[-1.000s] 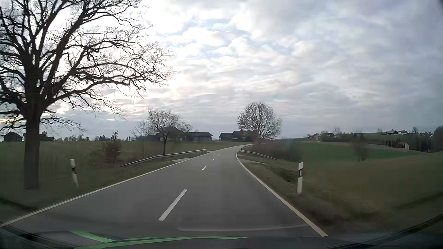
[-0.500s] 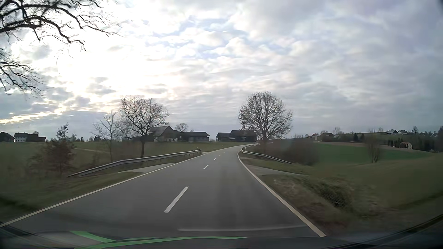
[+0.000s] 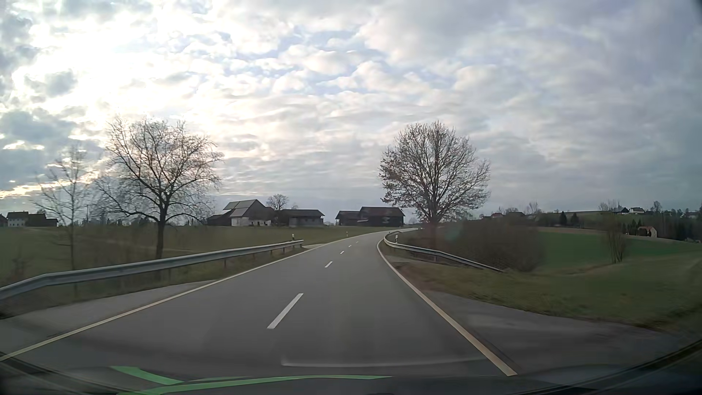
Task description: Follow the waypoints while adhering to traffic rules and regulations
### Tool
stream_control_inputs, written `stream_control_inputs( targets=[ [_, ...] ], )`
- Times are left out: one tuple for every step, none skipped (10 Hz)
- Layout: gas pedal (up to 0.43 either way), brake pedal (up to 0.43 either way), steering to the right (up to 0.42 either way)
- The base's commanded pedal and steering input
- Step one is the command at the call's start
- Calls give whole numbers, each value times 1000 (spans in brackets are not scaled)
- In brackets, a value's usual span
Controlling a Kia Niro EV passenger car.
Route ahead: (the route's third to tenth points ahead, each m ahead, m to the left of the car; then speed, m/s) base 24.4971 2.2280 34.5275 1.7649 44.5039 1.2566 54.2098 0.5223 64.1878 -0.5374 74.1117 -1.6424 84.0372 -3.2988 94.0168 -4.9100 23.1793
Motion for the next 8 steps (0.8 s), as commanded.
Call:
stream_control_inputs(
  targets=[
    [169, 0, 8],
    [169, 0, 8],
    [169, 0, 8],
    [169, 0, 8],
    [169, 0, 8],
    [169, 0, 8],
    [169, 0, 8],
    [169, 0, 8]
  ],
)
